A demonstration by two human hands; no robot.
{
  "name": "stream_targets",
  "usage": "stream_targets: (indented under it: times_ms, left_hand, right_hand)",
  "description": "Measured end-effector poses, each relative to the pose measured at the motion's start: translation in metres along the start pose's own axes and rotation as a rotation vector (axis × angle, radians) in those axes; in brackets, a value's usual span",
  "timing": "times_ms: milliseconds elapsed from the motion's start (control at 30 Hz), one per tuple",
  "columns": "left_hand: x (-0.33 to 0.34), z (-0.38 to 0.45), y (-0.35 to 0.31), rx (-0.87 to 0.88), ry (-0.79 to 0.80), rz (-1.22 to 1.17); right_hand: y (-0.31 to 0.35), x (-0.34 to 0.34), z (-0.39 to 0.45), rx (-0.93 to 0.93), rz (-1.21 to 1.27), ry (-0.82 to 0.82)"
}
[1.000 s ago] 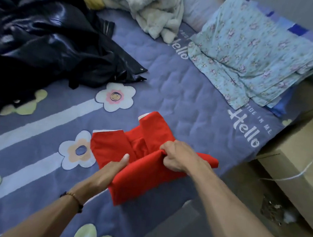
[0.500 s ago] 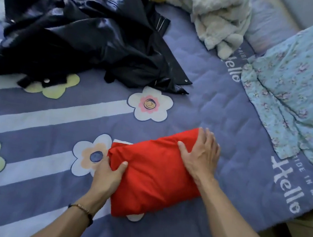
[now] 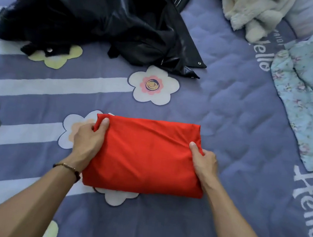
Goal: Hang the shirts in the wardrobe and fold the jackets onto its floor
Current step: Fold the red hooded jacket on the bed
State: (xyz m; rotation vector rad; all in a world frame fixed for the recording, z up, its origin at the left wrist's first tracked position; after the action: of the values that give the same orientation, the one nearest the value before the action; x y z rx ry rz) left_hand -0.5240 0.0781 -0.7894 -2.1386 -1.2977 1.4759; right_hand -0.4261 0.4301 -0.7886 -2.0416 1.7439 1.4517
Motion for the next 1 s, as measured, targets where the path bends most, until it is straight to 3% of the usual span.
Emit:
stream_targets:
  times_ms: [167,267,400,467,533,600,667,733,833,1000]
  left_hand:
    - [-0.012,-0.027,0.015,-0.083,-0.022,0.063]
    - [-0.013,-0.034,0.009,0.002,-0.061,0.100]
    - [-0.010,-0.017,0.006,0.000,-0.115,-0.078]
    - [-0.010,-0.012,0.004,0.026,-0.150,0.002]
    - [-0.025,-0.024,-0.015,0.229,-0.330,0.175]
    - [-0.019,-0.058,-0.050,0.667,-0.401,0.333]
    - [0.012,-0.085,-0.064,1.015,-0.271,0.496]
    - [0.041,-0.080,-0.053,1.065,-0.112,0.666]
    - [0.061,-0.037,-0.033,0.886,0.083,0.835]
    - [0.073,0.009,-0.037,0.687,0.254,0.883]
  right_hand:
    - [0.030,-0.013,0.005,-0.111,0.095,-0.092]
    - [0.034,-0.011,0.003,-0.179,0.031,-0.158]
    - [0.006,-0.003,0.002,-0.084,0.077,-0.202]
    - [-0.007,0.004,0.001,-0.026,0.030,-0.195]
    - [0.002,-0.003,-0.012,-0.098,-0.062,-0.315]
    - [0.039,-0.011,-0.044,-0.411,-0.156,-0.516]
    - [0.076,0.017,-0.078,-0.725,-0.315,-0.486]
    - [0.091,0.066,-0.096,-0.848,-0.458,-0.259]
    - [0.074,0.097,-0.080,-0.720,-0.573,-0.108]
    - [0.021,0.067,-0.047,-0.380,-0.593,-0.150]
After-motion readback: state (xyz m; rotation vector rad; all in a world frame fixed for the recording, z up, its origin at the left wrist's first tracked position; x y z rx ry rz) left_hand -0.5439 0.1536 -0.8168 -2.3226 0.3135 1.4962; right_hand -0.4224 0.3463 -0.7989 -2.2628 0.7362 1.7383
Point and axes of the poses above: each hand's wrist, its own z-axis towards the middle knuckle, its own x-axis out of the palm, y = z × x, the point moved 8 cm from there along z, towards the middle knuckle
